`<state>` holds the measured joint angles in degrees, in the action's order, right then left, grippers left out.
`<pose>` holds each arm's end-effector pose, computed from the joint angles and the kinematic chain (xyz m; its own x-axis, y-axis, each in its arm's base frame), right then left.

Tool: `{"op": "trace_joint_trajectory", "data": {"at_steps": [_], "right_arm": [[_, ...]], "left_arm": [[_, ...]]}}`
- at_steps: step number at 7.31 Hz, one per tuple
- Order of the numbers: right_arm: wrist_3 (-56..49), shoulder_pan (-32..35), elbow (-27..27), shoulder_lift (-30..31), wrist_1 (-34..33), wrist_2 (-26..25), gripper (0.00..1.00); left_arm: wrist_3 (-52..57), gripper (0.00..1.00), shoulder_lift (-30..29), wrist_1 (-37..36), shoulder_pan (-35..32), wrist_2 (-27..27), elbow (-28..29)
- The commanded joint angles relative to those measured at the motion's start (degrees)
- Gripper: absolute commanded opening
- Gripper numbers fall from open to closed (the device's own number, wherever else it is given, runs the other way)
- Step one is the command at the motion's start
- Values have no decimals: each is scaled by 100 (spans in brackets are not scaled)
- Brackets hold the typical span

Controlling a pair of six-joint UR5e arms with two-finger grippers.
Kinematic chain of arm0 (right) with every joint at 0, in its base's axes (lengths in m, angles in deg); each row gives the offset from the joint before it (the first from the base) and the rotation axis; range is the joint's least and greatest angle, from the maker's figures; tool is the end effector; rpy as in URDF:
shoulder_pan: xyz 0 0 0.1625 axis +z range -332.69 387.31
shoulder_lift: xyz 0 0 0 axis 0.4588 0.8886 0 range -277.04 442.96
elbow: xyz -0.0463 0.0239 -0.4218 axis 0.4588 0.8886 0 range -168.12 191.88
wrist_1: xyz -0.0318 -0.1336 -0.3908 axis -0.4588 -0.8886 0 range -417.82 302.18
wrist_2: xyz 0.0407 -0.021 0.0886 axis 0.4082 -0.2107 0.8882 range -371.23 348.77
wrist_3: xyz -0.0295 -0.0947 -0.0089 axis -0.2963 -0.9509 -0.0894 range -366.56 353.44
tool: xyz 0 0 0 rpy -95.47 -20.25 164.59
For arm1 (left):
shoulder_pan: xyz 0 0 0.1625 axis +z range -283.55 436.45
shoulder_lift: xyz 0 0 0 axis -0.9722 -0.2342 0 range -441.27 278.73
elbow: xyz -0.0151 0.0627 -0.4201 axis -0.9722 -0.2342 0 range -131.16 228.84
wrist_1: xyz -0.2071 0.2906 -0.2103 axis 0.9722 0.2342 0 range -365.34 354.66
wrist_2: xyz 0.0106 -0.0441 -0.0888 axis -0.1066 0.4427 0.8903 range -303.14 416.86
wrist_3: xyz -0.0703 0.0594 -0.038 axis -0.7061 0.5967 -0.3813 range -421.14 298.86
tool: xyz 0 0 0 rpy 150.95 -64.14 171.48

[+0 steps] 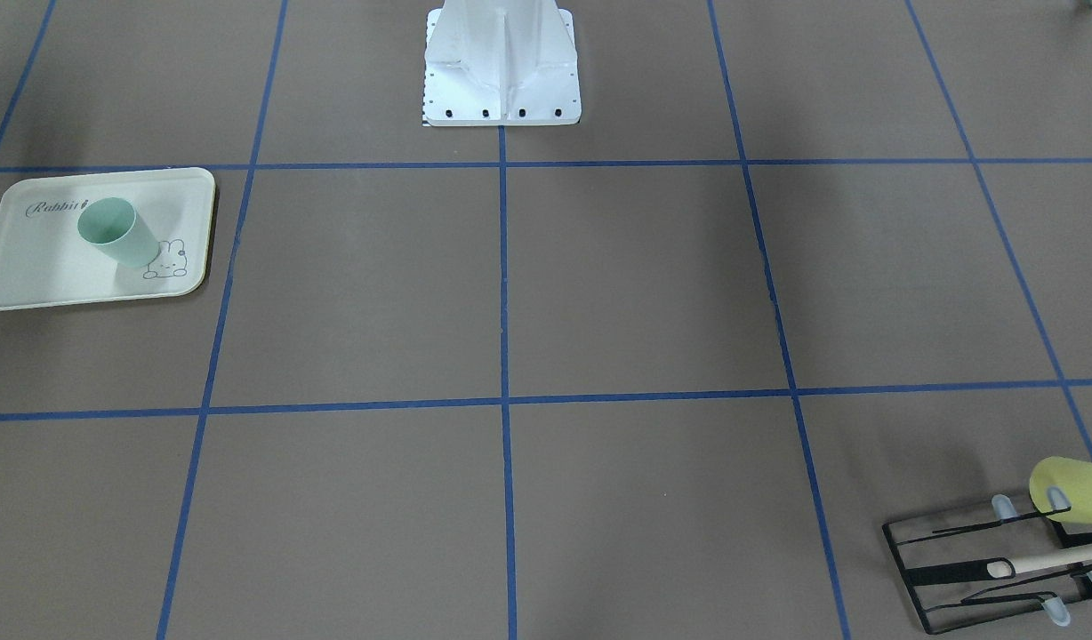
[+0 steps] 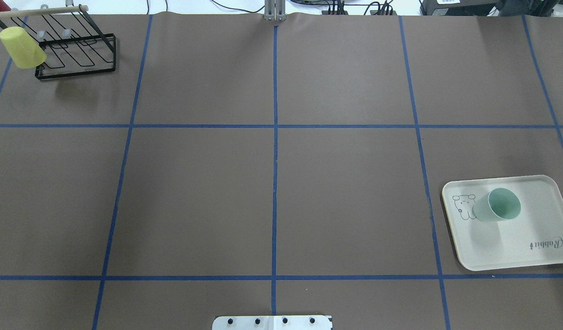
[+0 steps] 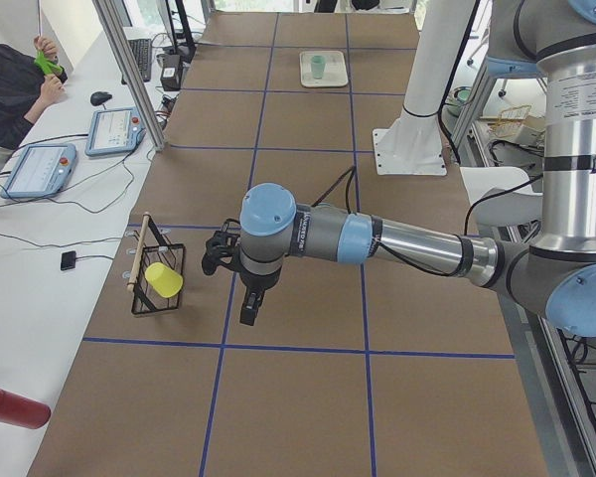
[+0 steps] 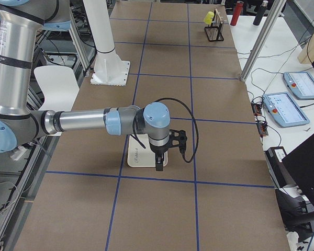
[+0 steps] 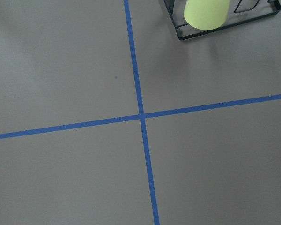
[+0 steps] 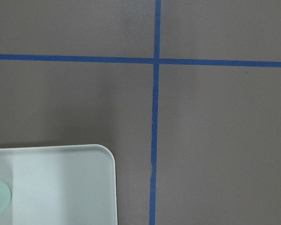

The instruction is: Left arm grabs green cup and hands to right arm on tray

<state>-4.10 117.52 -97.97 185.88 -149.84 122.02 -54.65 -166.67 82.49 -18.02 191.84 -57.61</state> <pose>0.0665 -0.3996 0.5932 0.7278 -0.0130 0.6857 -0.0349 0.9978 0.0560 -0.0986 -0.4536 0.5582 0.7186 0.1739 -0.6734 -0.0042 0.9693 0.2458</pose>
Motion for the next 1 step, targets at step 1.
{"op": "trace_joint_trajectory", "data": {"at_steps": [1], "right_arm": [[-9, -3, 7, 0, -9, 0, 100]], "left_arm": [[10, 100, 120, -3, 8, -33, 1]]}}
